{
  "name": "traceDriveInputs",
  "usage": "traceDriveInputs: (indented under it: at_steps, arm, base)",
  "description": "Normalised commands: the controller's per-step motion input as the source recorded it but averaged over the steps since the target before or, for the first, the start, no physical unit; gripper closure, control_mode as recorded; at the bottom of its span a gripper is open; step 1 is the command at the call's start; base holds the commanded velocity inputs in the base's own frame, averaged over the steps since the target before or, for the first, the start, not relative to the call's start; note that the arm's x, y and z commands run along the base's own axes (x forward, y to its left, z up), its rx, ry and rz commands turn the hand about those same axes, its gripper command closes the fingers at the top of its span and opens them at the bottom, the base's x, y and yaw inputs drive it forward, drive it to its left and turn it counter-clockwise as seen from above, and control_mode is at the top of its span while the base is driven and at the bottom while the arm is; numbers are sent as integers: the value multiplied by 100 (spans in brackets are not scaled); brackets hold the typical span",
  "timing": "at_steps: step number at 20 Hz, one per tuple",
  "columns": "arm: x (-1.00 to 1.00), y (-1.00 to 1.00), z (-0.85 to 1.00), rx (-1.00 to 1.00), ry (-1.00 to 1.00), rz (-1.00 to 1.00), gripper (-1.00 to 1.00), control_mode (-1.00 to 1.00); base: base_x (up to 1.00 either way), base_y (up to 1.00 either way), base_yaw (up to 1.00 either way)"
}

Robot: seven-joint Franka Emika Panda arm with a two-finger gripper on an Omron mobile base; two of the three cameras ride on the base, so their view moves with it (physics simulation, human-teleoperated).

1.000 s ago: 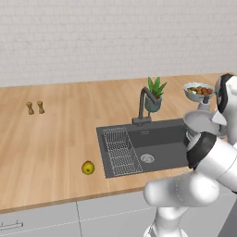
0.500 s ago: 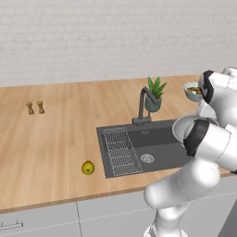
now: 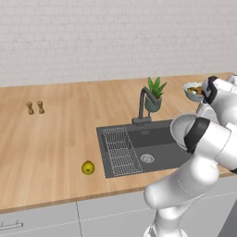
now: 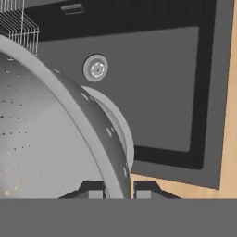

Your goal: Put the colander in the sink, put the pear in the colander, and turn on the sink faucet and pour water over the colander.

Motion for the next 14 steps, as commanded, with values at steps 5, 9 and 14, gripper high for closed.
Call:
traceDriveInputs:
  at_steps: [5, 9, 14]
  arm:
    - [-1, 0, -5, 7, -13, -1, 100, -100]
    - [-13, 0, -3, 0, -2, -2, 100, -100]
    - [-2, 2, -22, 0, 0, -4, 100, -100]
  base:
    - [0, 0, 0]
    - [0, 0, 0]
    - [0, 0, 0]
